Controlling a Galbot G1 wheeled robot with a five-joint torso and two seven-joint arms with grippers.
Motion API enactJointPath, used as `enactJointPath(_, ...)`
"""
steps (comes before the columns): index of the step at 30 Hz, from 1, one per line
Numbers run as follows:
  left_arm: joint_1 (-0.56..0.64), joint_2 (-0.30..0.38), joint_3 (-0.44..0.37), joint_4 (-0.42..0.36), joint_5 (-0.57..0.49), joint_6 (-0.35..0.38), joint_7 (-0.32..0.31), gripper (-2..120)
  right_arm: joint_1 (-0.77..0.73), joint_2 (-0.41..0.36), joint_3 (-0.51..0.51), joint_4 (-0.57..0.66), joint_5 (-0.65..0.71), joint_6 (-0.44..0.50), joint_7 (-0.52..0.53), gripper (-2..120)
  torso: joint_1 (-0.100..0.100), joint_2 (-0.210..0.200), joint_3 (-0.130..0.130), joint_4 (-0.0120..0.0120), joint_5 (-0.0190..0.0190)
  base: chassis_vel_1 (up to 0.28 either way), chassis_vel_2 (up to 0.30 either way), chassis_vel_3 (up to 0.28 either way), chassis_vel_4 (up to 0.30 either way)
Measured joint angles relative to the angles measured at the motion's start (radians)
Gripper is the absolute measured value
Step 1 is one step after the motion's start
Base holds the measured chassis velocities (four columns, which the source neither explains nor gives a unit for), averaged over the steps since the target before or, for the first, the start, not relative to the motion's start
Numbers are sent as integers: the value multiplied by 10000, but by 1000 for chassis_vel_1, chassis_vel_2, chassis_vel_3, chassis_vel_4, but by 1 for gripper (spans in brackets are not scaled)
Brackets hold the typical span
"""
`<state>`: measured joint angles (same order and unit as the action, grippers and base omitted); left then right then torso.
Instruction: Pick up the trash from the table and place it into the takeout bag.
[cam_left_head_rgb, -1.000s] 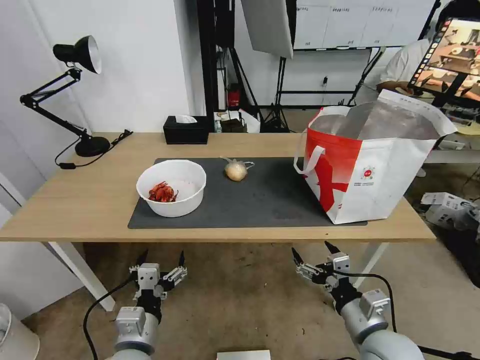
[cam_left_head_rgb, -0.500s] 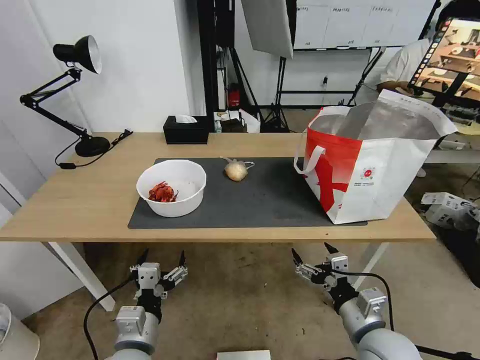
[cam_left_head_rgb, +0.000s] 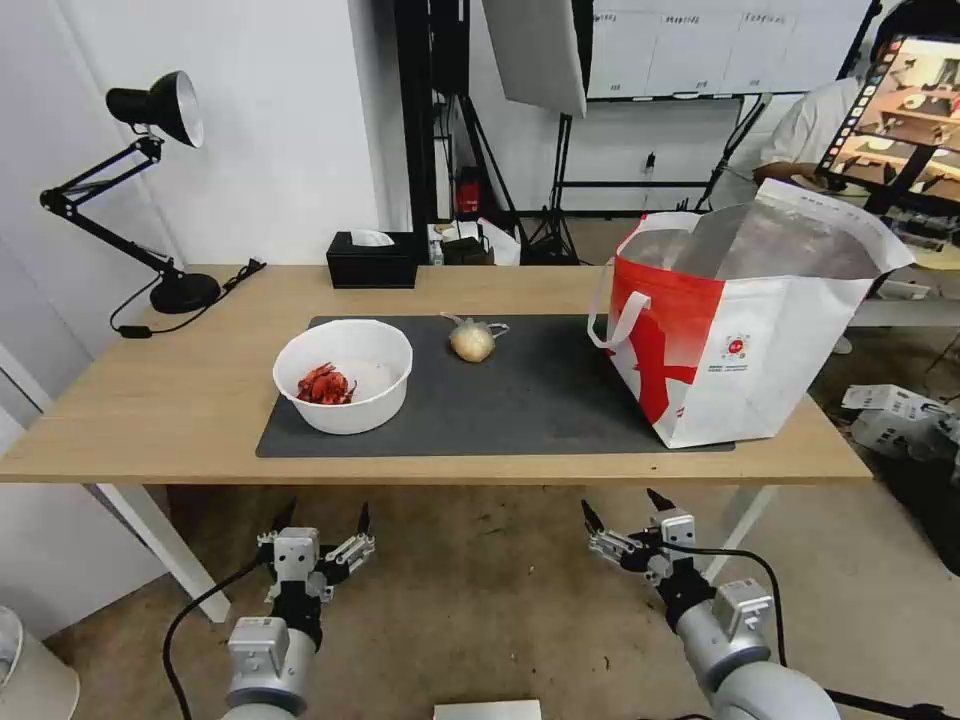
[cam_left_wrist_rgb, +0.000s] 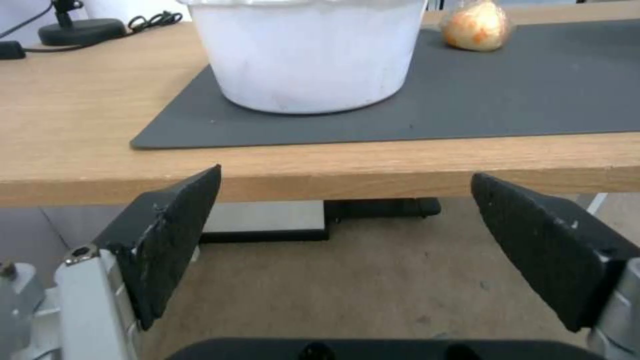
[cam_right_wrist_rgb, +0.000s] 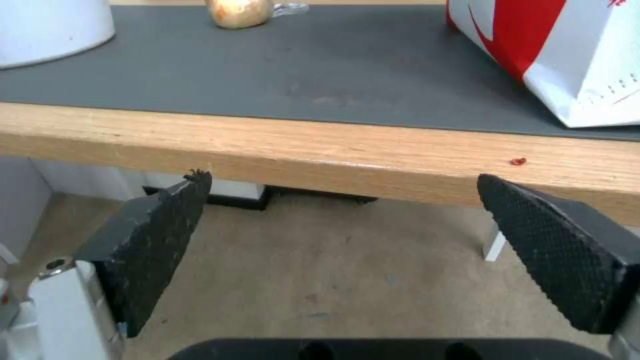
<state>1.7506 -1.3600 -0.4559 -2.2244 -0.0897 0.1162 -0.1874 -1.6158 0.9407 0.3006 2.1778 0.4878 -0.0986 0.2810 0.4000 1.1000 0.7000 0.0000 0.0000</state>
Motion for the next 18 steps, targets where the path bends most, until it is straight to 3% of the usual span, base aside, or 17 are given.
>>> enactJointPath(7,-19,-41,35,-2,21,-6,0,100,329,-199,-216,229,459,-292,-24,100,0,0,-1,-2,0,0,0,0,0)
enactJointPath(16,-444,142,285,136,-7,137,-2,100,3495,-1431,-1021,-88,2480,-593,-887,100,1,-1,2,6,2,0,0,0,0)
enactJointPath(18,-725,313,436,212,-125,279,5,100,4225,-1651,-1121,-394,2901,-474,-1225,100,2,-1,1,-4,-1,0,0,0,0)
